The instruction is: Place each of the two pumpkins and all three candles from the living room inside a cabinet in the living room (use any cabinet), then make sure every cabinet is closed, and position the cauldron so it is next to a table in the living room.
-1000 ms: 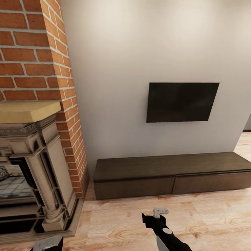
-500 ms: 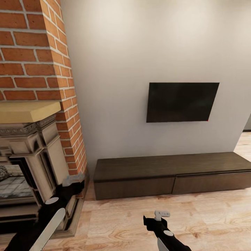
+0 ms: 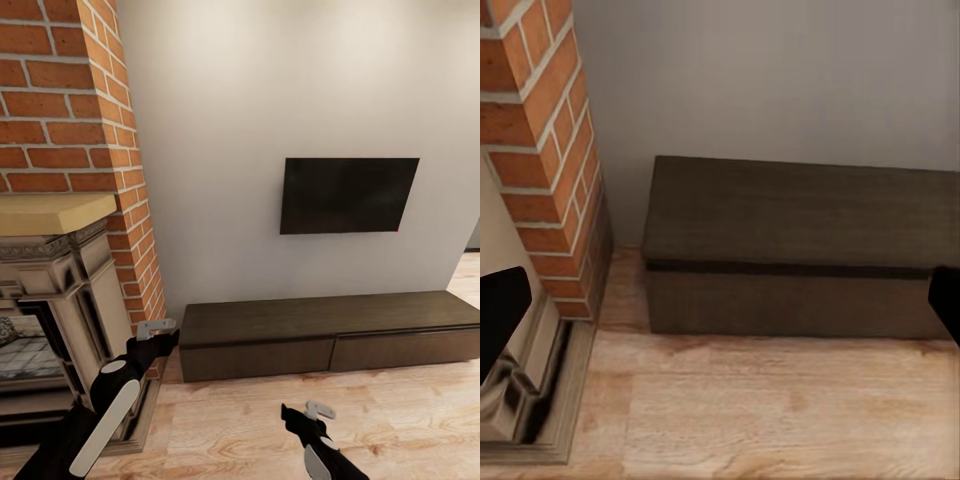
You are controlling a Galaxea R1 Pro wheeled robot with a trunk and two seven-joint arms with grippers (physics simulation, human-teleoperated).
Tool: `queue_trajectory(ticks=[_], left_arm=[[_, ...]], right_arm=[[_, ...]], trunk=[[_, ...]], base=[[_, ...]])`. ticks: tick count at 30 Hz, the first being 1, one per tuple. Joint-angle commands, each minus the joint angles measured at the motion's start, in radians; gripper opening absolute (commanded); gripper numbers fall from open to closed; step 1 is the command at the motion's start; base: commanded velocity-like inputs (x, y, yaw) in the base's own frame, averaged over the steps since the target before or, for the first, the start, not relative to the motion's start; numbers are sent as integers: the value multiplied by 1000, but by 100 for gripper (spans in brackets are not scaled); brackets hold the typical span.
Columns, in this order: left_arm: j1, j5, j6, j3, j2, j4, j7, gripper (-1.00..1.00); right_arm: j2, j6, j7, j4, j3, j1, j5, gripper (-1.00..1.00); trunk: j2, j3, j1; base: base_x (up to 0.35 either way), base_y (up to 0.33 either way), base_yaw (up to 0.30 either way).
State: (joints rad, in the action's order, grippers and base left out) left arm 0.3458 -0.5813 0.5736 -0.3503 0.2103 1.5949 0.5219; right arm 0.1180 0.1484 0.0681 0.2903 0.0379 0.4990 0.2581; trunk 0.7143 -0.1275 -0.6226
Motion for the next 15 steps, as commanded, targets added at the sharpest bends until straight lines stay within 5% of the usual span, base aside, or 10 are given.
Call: queue_trajectory(ticks=[1, 4, 5, 9, 15], left_arm=[[2, -10, 0, -2, 1, 1, 10, 100], [2, -9, -5, -2, 0, 1, 9, 100], [1, -9, -7, -2, 0, 1, 10, 100], [0, -9, -10, -2, 0, 1, 9, 100], [1, -9, -12, -3, 0, 0, 10, 100]], right_arm=[[0, 1, -11, 1, 15, 1, 23, 100], [-12, -24, -133, 2, 93, 2, 178, 100], [-30, -52, -242, -1, 126, 2, 269, 100], [-74, -132, -475, -22, 169, 3, 436, 100], [-93, -170, -595, -43, 186, 3, 522, 100]], trunk=[[1, -2, 0], [1, -2, 0], [1, -2, 0], [1, -2, 0], [1, -2, 0]], base=[[0, 0, 0], [0, 0, 0], [0, 0, 0], [0, 0, 0], [0, 0, 0]])
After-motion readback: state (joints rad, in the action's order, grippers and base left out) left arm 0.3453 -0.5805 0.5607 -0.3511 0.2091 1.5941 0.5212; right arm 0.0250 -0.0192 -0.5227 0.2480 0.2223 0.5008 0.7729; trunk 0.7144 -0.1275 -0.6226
